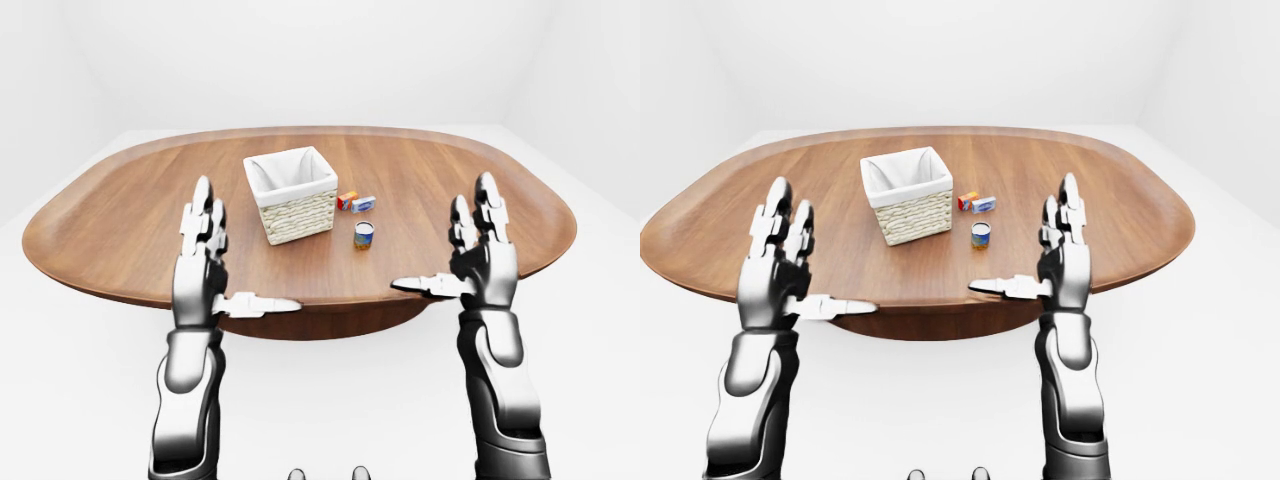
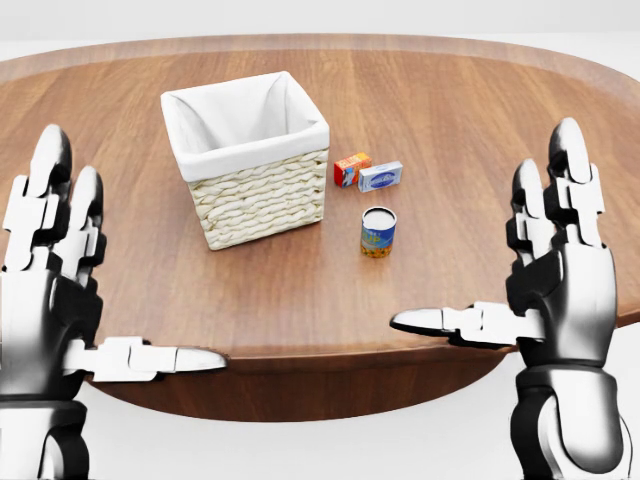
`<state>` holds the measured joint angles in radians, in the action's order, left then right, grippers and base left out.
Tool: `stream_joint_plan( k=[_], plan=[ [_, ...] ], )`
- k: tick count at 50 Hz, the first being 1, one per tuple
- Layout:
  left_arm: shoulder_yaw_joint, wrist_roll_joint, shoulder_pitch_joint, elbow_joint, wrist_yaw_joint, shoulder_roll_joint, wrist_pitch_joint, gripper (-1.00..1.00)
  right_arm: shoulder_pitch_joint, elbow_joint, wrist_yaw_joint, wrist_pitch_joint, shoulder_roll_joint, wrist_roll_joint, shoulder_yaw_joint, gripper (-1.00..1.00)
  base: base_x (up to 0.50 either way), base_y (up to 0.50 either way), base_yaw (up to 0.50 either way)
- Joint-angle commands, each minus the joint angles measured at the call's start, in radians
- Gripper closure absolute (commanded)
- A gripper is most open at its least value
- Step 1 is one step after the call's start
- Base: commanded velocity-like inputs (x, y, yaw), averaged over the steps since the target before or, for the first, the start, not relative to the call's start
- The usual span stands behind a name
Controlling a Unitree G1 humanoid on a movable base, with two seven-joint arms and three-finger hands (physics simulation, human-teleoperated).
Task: Pick up the alphabet soup and put it in the basket.
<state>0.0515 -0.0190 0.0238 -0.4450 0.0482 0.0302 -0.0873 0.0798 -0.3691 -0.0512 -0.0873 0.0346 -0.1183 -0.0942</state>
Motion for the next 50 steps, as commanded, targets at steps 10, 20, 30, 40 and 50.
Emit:
stream_joint_plan(
  k=[10, 20, 30, 40, 50],
  plan=[
    [0.144, 0.297, 0.382, -0.602, -0.187, 0.179, 0.0, -1.0, 0.256, -0.519, -0.156, 0.0, 0.079, -0.193, -0.097, -1.0, 0.0, 0.0, 0.0],
    [0.131, 0.477, 0.32, -0.602, -0.348, 0.278, 0.0, -1.0, 0.211, -0.486, -0.137, 0.0, 0.08, -0.167, -0.067, -1.0, 0.0, 0.0, 0.0],
    [0.137, 0.459, 0.325, -0.602, -0.328, 0.267, 0.0, -1.0, 0.169, -0.476, -0.086, 0.0, 0.061, -0.099, -0.022, -1.0, 0.0, 0.0, 0.0],
    [0.134, 0.498, 0.321, -0.602, -0.364, 0.29, 0.0, -1.0, 0.163, -0.479, -0.054, 0.0, 0.043, -0.063, -0.018, -1.0, 0.0, 0.0, 0.0],
    [0.134, 0.501, 0.32, -0.602, -0.367, 0.292, 0.0, -1.0, 0.164, -0.48, -0.049, 0.0, 0.039, -0.057, -0.019, -1.0, 0.0, 0.0, 0.0]
  ],
)
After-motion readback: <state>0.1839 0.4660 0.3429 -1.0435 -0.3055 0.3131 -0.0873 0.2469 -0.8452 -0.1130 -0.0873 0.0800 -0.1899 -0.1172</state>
